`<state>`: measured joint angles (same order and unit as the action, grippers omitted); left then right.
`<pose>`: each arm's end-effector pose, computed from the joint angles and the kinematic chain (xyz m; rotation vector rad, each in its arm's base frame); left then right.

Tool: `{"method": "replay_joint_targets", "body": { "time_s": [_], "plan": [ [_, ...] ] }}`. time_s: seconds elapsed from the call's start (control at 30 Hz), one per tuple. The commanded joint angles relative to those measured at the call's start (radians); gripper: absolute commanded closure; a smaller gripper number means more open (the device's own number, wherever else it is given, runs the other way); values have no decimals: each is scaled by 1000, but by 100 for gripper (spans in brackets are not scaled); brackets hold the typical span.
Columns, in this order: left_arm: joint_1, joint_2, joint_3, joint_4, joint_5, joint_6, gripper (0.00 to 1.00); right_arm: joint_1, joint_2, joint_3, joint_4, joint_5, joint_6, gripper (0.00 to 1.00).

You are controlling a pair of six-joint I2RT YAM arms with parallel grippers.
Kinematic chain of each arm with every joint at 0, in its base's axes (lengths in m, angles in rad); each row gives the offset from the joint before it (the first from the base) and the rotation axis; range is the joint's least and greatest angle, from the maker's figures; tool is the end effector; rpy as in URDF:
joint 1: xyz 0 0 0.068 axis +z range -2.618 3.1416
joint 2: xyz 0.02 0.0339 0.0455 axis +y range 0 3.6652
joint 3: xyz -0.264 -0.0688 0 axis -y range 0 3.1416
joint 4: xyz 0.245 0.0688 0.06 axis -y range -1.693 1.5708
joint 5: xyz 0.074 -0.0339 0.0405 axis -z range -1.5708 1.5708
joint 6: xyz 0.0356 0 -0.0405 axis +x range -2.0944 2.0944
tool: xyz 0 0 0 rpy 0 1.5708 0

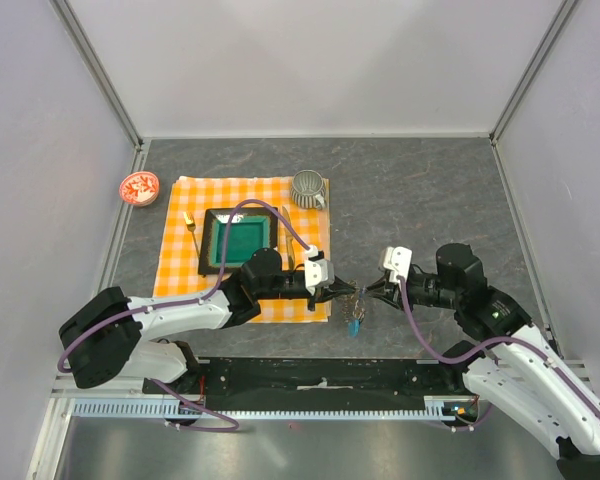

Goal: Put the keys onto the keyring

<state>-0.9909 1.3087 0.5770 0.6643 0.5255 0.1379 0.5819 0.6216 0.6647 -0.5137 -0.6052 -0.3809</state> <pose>0.1377 -0.2428 0.2424 1.2630 1.2006 -1.0674 0.1055 0.0937 0.2909 -1.2611 1.5900 0.7417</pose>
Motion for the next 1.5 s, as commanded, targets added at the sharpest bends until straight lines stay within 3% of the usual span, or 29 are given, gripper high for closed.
{"method": "replay_joint_targets", "body": {
  "time_s": [0.0,0.27,0.93,1.47],
  "plan": [
    [-8,-6,49,58,2,-27,98,4,4,-5,47,-4,10,83],
    [-9,3,52,61,5,-23,98,9,16,1,49,-4,16,100],
    [-31,38,152,-190,-9,69,98,9,46,50,24,1,-3,100],
    [-32,54,170,-259,-68,94,98,10,33,85,-12,51,-21,100]
  ]
}}
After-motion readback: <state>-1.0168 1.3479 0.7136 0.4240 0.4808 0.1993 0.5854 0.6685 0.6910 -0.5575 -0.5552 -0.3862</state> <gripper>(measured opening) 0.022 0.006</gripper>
